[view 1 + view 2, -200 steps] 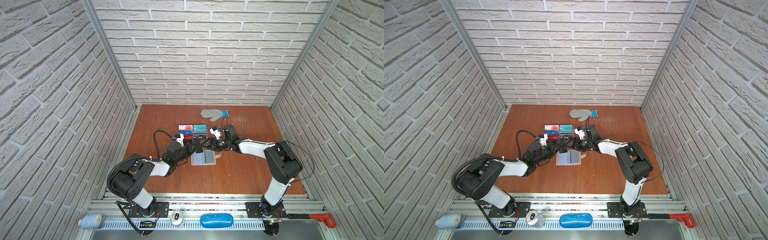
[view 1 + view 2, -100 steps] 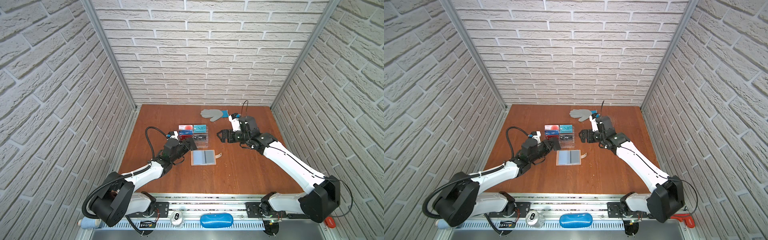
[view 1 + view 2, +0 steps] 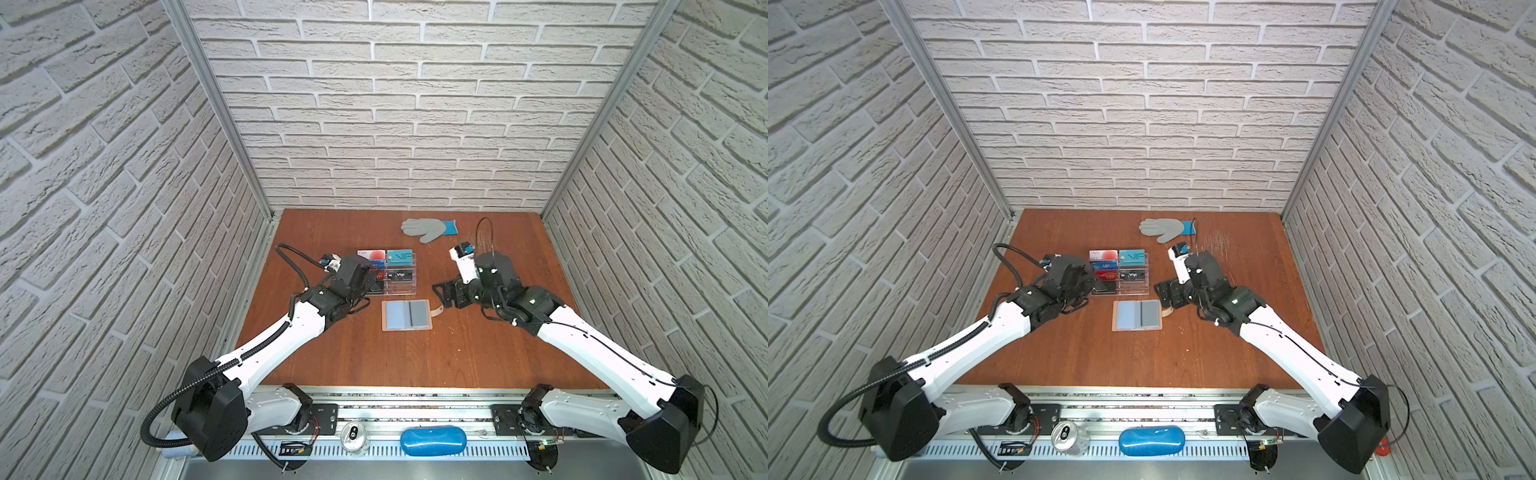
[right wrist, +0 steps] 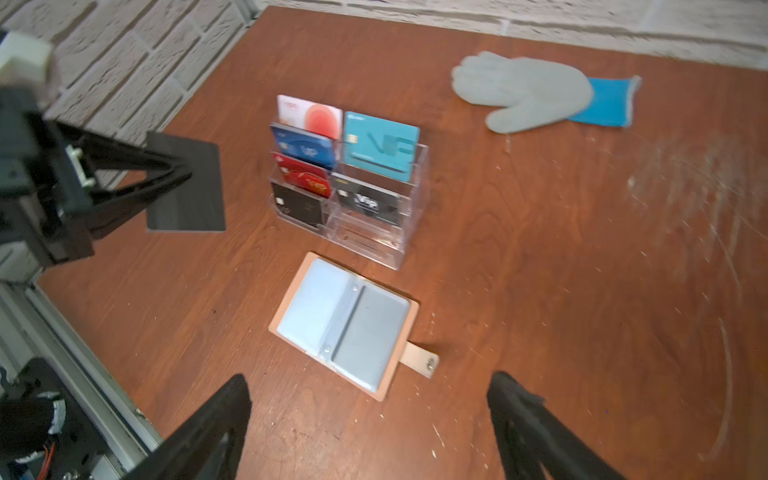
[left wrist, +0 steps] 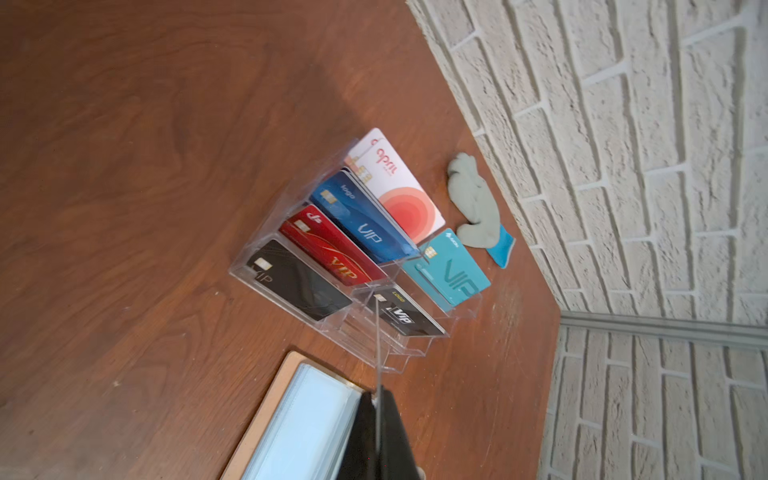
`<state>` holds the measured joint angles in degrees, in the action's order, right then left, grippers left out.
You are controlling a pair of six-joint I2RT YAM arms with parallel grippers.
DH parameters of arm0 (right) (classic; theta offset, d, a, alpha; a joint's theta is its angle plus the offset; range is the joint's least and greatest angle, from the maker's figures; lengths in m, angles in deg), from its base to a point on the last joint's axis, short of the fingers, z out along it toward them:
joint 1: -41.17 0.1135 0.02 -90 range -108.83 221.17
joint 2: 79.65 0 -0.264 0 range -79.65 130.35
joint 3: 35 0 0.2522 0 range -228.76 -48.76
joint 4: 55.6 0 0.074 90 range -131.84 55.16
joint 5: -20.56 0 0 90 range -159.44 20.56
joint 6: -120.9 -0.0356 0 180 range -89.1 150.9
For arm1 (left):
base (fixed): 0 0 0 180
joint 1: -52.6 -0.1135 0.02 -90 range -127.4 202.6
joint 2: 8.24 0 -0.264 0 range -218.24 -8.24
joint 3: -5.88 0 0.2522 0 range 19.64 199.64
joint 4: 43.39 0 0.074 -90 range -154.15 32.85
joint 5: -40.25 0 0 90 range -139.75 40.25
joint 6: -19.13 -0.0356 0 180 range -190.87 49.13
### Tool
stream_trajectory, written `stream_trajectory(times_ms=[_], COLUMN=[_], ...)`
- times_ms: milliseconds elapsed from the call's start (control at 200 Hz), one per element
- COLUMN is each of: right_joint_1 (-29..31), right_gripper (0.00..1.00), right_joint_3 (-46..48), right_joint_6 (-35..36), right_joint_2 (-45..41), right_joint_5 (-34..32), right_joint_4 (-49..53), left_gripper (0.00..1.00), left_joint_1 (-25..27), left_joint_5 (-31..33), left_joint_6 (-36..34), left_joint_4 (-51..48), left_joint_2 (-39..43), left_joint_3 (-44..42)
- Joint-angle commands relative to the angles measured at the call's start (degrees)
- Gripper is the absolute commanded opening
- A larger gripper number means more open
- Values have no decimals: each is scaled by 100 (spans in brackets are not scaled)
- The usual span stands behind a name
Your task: Take the credit cards out of the card holder
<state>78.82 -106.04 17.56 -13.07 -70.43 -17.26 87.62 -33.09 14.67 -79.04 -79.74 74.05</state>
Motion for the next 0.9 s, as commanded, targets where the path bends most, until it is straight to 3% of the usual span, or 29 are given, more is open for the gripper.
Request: stream_trajectory(times_ms=[0,105,200,440,895], right_joint_1=[555,989,1155,1368,1372], right_gripper=[90,89,87,76,56], right_joint_3=[227,453,588,571,92], right_joint_6=[725,1221,1413,1718,1527], right_joint_2=[157,544,917,1956,3066], right_joint_5=[-559,-776,-552,-493,-68], right_joint_4=[-985,-1849,-2640,-4151,-5358], left_gripper=[2,2,4,4,4], left_joint_1=[-30,-106,-205,-330,-328], left_joint_5=[352,159,9,-393,-633], left_joint_6=[888,1298,1608,1984,2112], left_joint_4=[-1287,-1797,-2280,-2306,-2552], left_joint_2=[-219,-462,-698,-1052,-1332], left_joint_3=[421,755,1068,1214,1493])
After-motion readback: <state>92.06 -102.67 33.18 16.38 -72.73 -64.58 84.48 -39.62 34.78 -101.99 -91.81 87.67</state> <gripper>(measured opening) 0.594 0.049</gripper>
